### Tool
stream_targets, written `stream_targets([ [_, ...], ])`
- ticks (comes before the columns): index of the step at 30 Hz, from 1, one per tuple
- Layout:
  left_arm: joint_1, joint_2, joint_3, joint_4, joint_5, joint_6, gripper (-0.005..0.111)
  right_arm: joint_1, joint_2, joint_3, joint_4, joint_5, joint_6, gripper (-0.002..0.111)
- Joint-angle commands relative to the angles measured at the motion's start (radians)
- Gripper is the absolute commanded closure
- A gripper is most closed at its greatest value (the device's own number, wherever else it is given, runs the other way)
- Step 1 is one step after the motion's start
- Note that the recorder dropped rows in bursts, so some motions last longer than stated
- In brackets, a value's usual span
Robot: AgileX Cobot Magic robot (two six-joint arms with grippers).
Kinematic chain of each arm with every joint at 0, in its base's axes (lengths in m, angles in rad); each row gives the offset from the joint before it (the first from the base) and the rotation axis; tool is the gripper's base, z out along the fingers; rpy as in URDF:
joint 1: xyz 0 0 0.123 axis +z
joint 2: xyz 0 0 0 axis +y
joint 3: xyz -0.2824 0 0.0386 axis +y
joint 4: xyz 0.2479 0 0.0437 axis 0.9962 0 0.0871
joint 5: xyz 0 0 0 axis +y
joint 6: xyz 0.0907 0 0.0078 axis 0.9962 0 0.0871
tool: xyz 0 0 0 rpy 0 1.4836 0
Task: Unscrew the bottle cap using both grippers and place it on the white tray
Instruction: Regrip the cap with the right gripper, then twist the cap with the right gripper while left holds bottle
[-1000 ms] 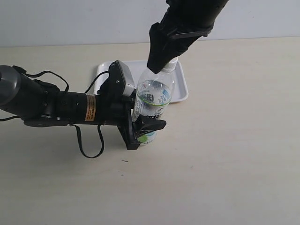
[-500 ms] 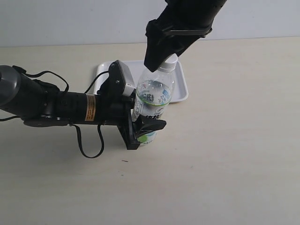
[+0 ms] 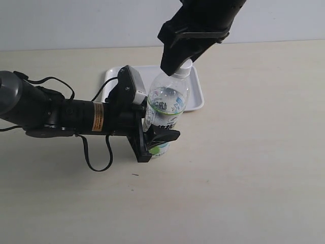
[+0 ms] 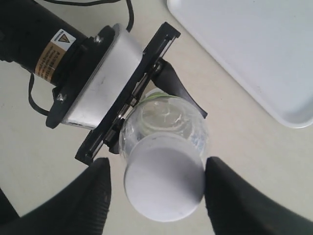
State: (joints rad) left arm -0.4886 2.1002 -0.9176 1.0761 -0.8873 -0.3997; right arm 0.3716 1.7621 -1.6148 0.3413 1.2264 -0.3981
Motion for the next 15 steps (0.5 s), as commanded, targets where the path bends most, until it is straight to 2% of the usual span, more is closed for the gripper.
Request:
stream_targets([
  [1,0.000,-0.006,0.000,-0.011,-0.013,-0.027,0.107,0.001,-0.003,0.002,-0.010,-0.005,0.000,0.057],
  [15,0.000,-0.006,0.000,-0.011,-0.013,-0.029,0.107,0.001,-0.003,0.002,-0.010,-0.005,-0.065,0.057],
])
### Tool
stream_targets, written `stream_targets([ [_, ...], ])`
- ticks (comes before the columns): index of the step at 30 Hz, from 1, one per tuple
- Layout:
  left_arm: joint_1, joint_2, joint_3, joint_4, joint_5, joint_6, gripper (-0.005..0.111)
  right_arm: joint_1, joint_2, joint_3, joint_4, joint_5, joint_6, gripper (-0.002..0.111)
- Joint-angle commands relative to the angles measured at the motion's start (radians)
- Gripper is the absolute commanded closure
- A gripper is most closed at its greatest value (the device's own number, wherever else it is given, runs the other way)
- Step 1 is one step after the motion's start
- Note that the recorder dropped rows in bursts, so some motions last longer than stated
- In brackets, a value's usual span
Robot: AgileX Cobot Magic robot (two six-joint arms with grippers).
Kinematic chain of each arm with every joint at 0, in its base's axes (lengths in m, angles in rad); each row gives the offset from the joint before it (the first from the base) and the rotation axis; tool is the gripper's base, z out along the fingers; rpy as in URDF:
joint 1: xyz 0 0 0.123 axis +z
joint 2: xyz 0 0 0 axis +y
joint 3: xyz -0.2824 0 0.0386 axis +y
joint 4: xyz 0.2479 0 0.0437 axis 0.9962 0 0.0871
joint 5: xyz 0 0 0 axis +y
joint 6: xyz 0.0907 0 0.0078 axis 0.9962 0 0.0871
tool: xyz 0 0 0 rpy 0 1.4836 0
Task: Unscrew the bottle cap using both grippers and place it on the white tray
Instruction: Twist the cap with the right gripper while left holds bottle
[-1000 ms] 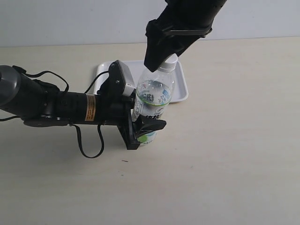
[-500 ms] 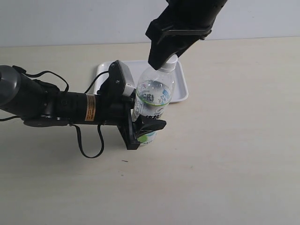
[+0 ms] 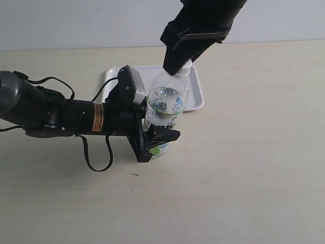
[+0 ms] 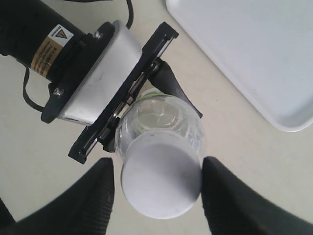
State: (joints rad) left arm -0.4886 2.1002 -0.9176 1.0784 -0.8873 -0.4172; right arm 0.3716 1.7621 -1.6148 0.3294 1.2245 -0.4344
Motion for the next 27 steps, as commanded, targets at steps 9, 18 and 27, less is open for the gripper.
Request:
stream_targets([
  [9,0.000,-0.006,0.000,-0.013,-0.013,-0.014,0.107,0.001,-0.003,0.002,0.000,-0.003,-0.061,0.098],
  [18,0.000,-0.006,0.000,-0.013,-0.013,-0.036,0.107,0.001,-0.003,0.002,0.000,-0.003,-0.384,0.108],
  [27,0.000,-0.006,0.000,-0.013,-0.013,-0.036,0.107,0.001,-0.003,0.002,0.002,-0.003,-0.763,0.108],
])
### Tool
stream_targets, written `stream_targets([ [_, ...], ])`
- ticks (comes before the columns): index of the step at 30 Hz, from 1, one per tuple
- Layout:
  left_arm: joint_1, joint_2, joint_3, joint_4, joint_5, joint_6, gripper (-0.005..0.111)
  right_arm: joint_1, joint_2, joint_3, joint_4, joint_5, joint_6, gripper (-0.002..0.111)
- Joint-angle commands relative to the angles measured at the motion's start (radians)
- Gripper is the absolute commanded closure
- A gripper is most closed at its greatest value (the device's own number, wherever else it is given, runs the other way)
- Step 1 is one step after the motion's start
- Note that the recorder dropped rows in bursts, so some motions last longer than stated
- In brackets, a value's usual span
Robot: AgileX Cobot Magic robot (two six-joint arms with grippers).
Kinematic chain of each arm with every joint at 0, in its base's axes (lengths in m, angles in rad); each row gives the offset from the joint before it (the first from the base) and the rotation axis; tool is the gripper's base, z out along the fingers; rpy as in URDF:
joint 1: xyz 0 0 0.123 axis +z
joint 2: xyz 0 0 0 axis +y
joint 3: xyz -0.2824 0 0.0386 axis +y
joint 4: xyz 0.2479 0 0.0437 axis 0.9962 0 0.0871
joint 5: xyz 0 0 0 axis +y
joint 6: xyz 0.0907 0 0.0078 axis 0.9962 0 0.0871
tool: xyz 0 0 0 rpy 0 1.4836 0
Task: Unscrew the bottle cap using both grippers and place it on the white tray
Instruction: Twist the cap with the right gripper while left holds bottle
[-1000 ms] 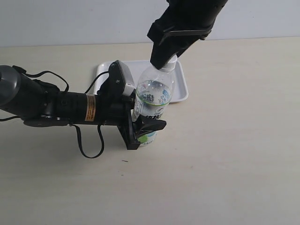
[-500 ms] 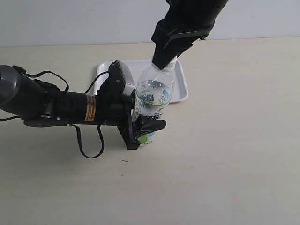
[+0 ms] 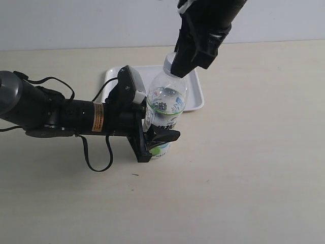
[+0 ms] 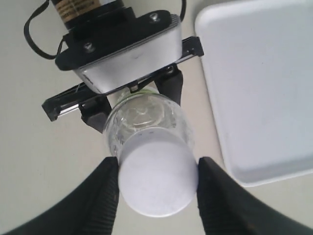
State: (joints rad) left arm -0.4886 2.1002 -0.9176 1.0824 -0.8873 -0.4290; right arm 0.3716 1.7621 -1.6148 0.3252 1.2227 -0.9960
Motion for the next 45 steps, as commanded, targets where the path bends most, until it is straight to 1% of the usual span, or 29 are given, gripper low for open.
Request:
stream_targets([
  [1,0.000,-0.006,0.000,-0.017,-0.013,-0.024,0.107,0.001,-0.003,0.002,0.007,-0.002,-0.248,0.108],
  [6,0.000,-0.006,0.000,-0.017,-0.039,-0.024,0.107,0.001,-0.003,0.002,0.007,-0.002,-0.506,0.108],
  [15,0.000,-0.006,0.000,-0.017,-0.039,-0.020,0.107,0.001,-0.003,0.002,0.004,-0.002,-0.865,0.108],
  [20,0.000,-0.006,0.000,-0.017,-0.039,-0.020,0.107,0.001,-0.003,0.002,0.004,-0.002,-1.118,0.108],
  [29,0.000,-0.006,0.000,-0.017,-0.039,-0.020,0.107,0.001,-0.003,0.002,0.004,-0.002,-1.120,0.107],
  [31,0.000,-0.006,0.000,-0.017,-0.039,-0.020,0.107,0.001,-0.003,0.002,0.004,-0.002,-1.120,0.101],
  [33,0.000,-0.006,0.000,-0.017,-0.039,-0.020,0.107,0.001,-0.003,0.002,0.004,-0.002,-1.120,0.090],
  [35,0.000,-0.006,0.000,-0.017,-0.041,-0.020,0.107,0.001,-0.003,0.002,0.004,-0.002,-1.120,0.076],
  [37,0.000,-0.006,0.000,-0.017,-0.041,-0.020,0.107,0.001,-0.003,0.002,0.004,-0.002,-1.120,0.058],
  [40,0.000,-0.006,0.000,-0.017,-0.041,-0.020,0.107,0.001,-0.003,0.002,0.015,-0.002,-1.101,0.038],
  [41,0.000,-0.006,0.000,-0.017,-0.041,-0.020,0.107,0.001,-0.005,0.002,0.015,-0.002,-1.079,0.035],
  [45,0.000,-0.006,0.000,-0.017,-0.041,-0.020,0.107,0.001,-0.014,0.002,0.053,-0.002,-0.918,0.036],
])
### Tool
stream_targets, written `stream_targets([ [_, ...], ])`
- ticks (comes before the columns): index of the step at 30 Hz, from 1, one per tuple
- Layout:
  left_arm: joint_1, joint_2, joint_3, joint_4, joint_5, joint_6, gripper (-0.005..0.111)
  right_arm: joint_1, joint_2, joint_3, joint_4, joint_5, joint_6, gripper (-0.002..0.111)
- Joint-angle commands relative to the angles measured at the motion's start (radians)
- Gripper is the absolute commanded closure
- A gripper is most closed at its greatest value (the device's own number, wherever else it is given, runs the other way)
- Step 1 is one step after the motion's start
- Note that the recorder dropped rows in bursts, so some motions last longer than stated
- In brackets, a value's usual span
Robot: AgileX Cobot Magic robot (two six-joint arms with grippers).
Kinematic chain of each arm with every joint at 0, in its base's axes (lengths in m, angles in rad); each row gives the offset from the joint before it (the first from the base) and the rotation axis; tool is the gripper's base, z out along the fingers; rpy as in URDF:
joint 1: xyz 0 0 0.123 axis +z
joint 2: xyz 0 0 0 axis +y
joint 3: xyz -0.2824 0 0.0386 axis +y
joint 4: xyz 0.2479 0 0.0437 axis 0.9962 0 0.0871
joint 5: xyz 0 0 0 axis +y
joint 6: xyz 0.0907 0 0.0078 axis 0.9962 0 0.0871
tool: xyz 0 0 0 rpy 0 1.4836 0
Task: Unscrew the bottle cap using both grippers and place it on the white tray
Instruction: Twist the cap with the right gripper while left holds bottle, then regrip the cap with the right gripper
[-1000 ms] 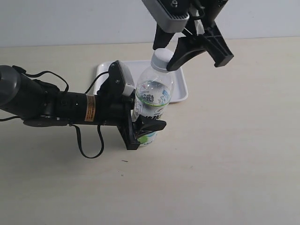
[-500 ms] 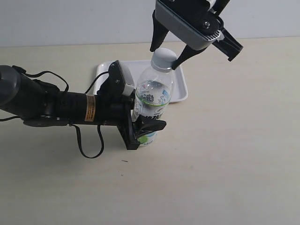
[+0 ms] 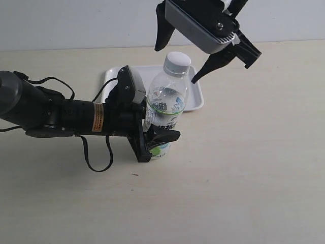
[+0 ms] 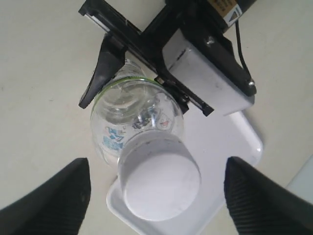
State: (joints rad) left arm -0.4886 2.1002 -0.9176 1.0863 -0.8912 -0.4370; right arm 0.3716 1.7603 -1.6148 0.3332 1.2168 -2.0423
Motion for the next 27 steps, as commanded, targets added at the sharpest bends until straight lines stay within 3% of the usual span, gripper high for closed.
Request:
stream_targets([
  [1,0.000,-0.006,0.000,-0.021,-0.038,-0.013,0.107,0.001,-0.015,0.002,0.055,0.004,0.174,0.036],
  [19,0.000,-0.006,0.000,-0.021,-0.022,-0.013,0.107,0.001,-0.051,0.002,0.056,0.004,1.251,0.037],
  [27,0.000,-0.006,0.000,-0.021,-0.020,-0.013,0.107,0.001,-0.049,0.002,0.056,0.004,1.477,0.037],
])
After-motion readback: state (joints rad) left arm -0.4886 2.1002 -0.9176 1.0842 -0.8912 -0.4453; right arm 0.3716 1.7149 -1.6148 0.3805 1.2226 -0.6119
